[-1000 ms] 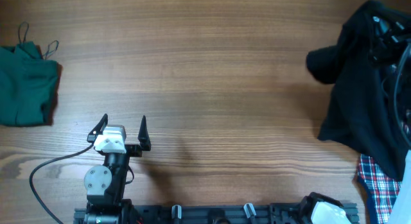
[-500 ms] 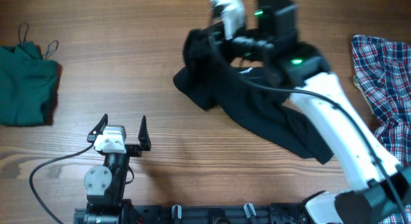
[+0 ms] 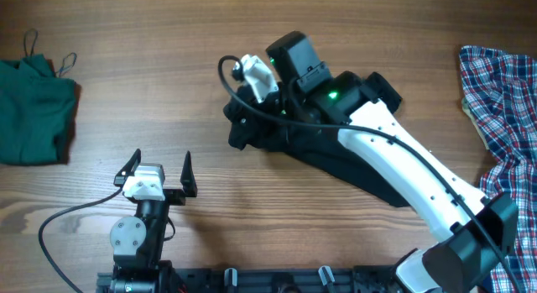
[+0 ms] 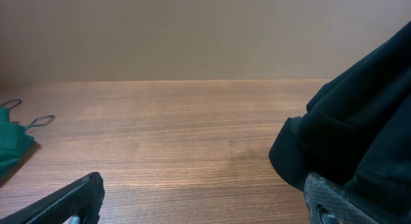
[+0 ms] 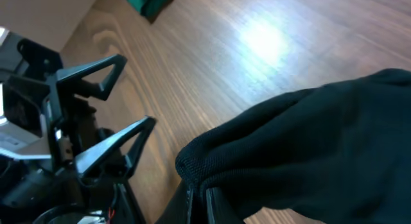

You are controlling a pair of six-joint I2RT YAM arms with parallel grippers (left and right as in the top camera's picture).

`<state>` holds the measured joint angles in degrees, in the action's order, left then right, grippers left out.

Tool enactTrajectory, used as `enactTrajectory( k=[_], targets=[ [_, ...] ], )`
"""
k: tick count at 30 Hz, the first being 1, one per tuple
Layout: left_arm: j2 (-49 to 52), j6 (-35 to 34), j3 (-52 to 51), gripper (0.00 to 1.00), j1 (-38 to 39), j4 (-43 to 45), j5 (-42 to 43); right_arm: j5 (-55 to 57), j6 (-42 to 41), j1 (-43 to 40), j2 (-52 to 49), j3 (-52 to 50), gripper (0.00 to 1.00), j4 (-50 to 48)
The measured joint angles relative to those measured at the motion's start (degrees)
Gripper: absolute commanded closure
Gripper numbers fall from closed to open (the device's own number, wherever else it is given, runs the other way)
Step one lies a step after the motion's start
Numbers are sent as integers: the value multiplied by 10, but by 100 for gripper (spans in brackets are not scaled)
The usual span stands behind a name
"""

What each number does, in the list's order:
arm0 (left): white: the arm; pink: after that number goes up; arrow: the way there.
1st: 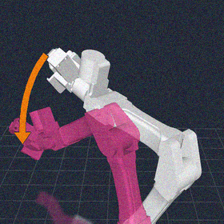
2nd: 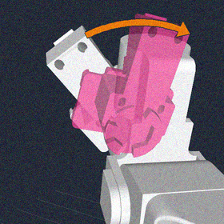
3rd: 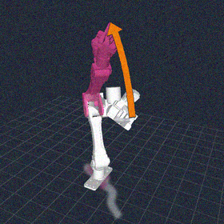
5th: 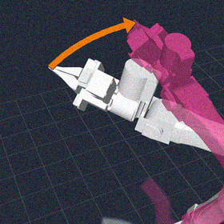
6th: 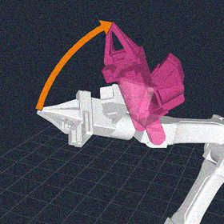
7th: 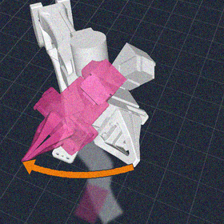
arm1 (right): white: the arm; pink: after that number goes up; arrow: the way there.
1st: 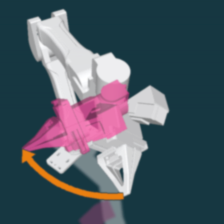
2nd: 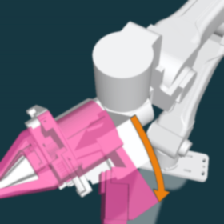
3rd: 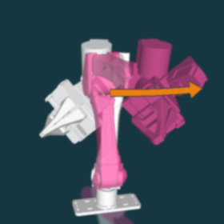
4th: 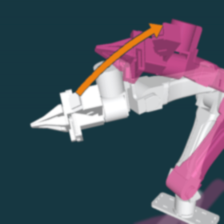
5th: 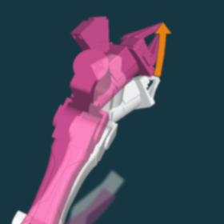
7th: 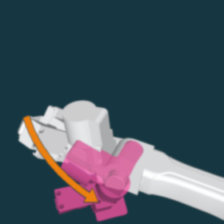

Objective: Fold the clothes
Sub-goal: 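Drag the black shirt with the right gripper toward the table center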

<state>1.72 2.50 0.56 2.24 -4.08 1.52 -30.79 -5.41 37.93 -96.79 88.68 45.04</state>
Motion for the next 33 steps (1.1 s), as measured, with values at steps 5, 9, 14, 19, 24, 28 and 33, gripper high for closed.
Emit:
enactTrajectory(
  k=[5, 9, 14, 19, 24, 28, 33],
  targets=[
    [0, 0, 0, 0, 0, 0, 0, 26, -12, 81, 0, -30, 96, -6],
    [0, 0, 0, 0, 0, 0, 0, 71, -21, 116, -4, -80, 96, -33],
    [0, 0, 0, 0, 0, 0, 0, 82, -43, 116, -7, -123, 69, -81],
    [0, 0, 0, 0, 0, 0, 0, 81, -63, 116, -7, -124, 17, -86],
    [0, 0, 0, 0, 0, 0, 0, 57, -63, 114, -7, -124, 8, -125],
    [0, 0, 0, 0, 0, 0, 0, 89, -59, 72, 0, -124, 4, -94],
    [0, 0, 0, 0, 0, 0, 0, 226, -84, -16, 25, -124, 2, 50]
  ],
)
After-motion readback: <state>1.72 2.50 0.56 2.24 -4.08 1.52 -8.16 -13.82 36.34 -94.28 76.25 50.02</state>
